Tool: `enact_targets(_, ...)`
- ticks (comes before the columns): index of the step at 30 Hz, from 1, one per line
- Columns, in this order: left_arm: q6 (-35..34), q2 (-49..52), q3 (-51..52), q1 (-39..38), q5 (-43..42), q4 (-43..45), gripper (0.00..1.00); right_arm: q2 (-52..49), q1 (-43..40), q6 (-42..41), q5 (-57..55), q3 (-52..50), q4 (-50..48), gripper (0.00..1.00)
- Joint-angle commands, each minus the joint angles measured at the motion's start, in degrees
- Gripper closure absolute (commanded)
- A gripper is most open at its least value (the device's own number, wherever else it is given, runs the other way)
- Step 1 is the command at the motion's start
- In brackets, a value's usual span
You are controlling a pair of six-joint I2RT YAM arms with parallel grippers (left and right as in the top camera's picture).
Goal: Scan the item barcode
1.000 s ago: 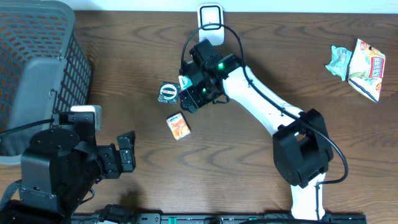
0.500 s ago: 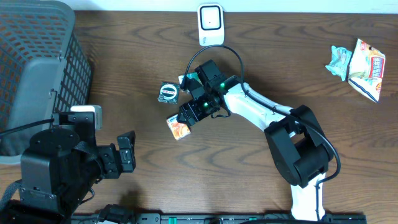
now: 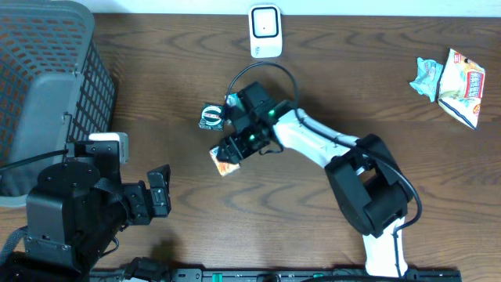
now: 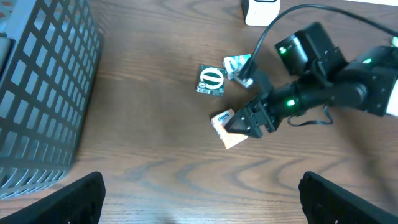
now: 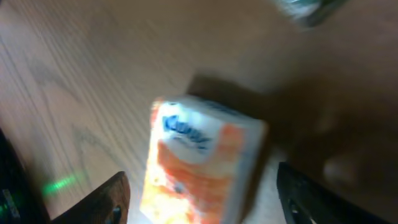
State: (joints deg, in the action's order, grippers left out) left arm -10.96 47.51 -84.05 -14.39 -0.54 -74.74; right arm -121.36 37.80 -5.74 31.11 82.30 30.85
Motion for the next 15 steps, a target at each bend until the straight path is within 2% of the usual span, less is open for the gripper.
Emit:
enact_targets(1, -0.72, -0.04, -0.52, 0.2, 0.11, -0.07, 0.02, -0.7, 2.21, -2.45, -4.83, -0.42, 0.04, 0.3)
enact_targets(15, -0.72, -0.04, -0.52, 0.2, 0.11, -0.07, 0.02, -0.72, 2.58, -2.38, -7.21, -1.49, -0.92, 0.3)
